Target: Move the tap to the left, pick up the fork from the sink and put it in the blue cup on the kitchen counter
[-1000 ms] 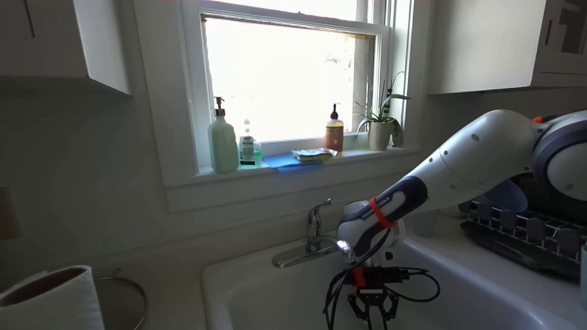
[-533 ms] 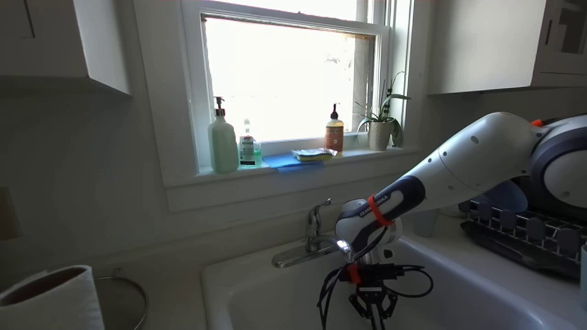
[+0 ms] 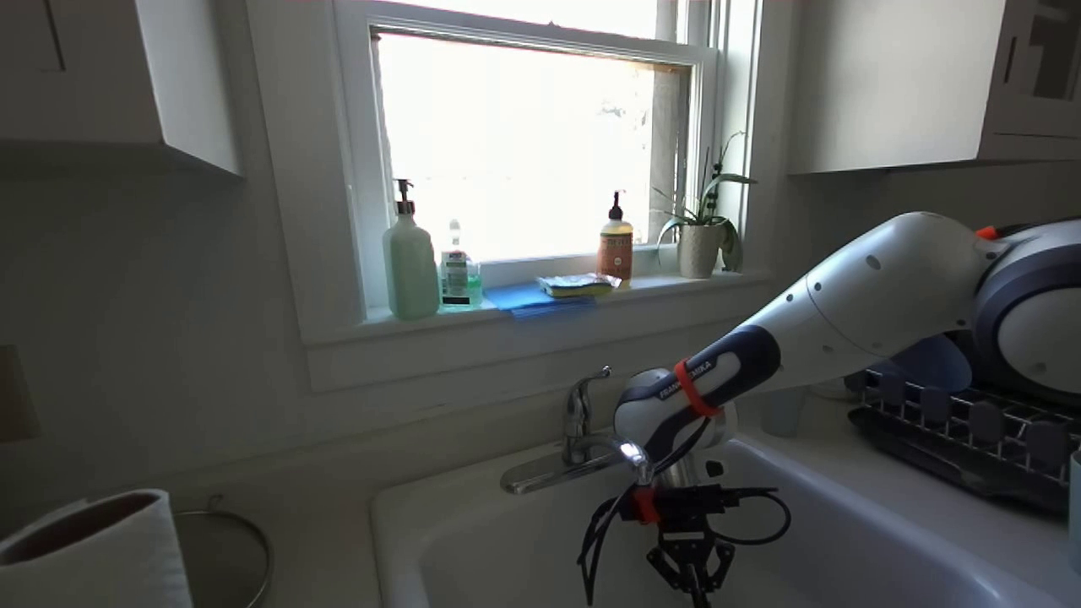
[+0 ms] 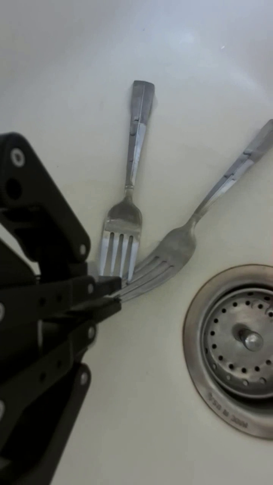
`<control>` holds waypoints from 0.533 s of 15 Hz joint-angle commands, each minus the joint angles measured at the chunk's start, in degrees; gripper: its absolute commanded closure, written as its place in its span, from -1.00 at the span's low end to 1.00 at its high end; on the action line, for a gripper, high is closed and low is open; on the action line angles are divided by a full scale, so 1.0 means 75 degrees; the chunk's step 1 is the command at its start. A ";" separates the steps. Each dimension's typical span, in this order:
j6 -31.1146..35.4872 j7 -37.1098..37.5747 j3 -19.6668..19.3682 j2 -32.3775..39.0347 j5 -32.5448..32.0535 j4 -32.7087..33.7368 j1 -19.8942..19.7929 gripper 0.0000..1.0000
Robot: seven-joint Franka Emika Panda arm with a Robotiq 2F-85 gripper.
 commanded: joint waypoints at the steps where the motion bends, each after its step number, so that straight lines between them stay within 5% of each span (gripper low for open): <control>1: -0.0420 0.0279 0.0040 0.0380 -0.0137 0.0619 -0.0128 1.00; 8: -0.0478 -0.0725 0.0104 -0.0645 -0.0006 -0.0381 -0.0244 1.00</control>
